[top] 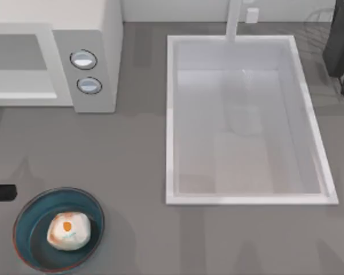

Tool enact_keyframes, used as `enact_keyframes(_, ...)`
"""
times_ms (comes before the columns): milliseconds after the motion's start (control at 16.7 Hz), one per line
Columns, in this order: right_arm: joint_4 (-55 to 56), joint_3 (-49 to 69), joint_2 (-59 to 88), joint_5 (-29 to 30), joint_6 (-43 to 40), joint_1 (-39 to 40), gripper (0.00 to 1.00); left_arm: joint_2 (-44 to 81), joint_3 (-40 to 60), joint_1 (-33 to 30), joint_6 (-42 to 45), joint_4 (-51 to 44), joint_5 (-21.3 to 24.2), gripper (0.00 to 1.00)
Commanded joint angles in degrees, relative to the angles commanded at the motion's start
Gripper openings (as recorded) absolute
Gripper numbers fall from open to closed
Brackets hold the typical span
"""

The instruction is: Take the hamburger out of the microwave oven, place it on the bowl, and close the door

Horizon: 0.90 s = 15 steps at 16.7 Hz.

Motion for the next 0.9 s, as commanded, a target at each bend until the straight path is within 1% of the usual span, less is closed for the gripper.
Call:
enact_keyframes(180, 0.0, 0.0, 0.0, 0.0, 0.0, 0.0, 1.00, 4.1, -0.4, -1.4, 0.1, 4.1, -1.3, 0.00)
enact_keyframes(480, 0.0, 0.0, 0.0, 0.0, 0.0, 0.0, 1.00, 17.6, -1.7, -5.3, 0.2, 19.8, -5.1, 0.00)
enact_keyframes(600, 0.0, 0.0, 0.0, 0.0, 0.0, 0.0, 1.00, 21.8, -2.2, -6.5, 0.3, 24.4, -6.4, 0.00)
enact_keyframes(720, 0.0, 0.0, 0.0, 0.0, 0.0, 0.0, 1.00, 24.1, -2.5, -7.3, 0.3, 26.8, -7.1, 0.00)
enact_keyframes(900, 0.0, 0.0, 0.0, 0.0, 0.0, 0.0, 1.00, 24.4, -2.5, -7.4, 0.3, 27.1, -7.2, 0.00)
